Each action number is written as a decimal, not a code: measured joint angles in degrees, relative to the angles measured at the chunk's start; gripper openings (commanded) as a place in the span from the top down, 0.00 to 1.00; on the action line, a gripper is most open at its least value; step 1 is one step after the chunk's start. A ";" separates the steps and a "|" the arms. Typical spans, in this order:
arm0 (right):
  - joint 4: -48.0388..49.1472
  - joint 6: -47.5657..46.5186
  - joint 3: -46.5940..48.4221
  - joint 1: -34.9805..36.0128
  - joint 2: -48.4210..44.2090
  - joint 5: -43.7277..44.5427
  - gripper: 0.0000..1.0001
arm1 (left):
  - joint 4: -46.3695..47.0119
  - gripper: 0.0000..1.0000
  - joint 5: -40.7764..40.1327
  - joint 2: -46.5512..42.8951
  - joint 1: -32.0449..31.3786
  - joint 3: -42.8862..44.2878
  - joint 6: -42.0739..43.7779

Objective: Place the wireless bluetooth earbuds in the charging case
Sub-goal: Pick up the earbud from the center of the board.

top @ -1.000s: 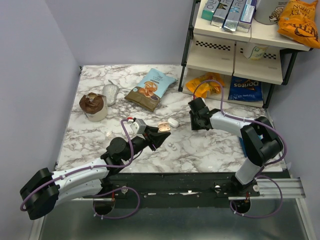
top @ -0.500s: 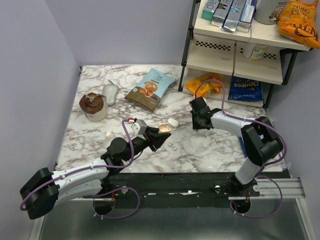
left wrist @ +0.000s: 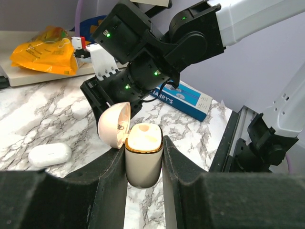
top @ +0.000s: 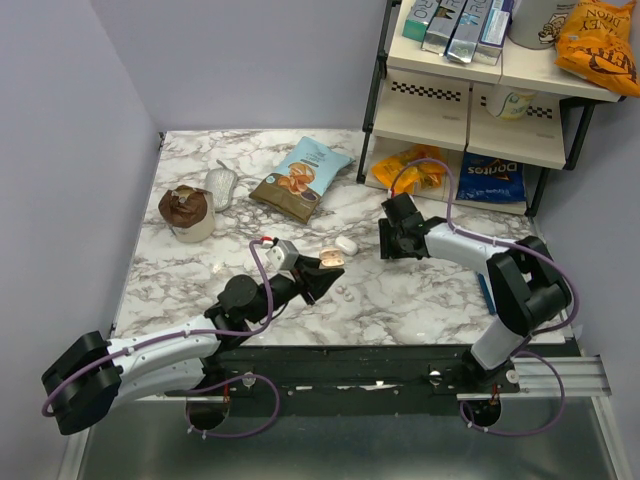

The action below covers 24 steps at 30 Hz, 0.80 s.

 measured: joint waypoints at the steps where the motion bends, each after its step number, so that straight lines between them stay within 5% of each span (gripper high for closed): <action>1: 0.00 -0.37 -0.11 0.00 -0.20 -0.33 0.48 | 0.00 1.00 0.02 0.09 -0.07 0.02 0.11; 12: -0.09 -1.81 -1.18 0.00 -0.26 -0.94 0.53 | -0.46 1.00 -0.17 0.00 -0.81 0.13 1.01; 24: -0.07 -1.84 -0.81 0.00 0.37 -0.96 0.74 | -0.46 1.00 -0.42 -0.15 -1.07 0.13 1.29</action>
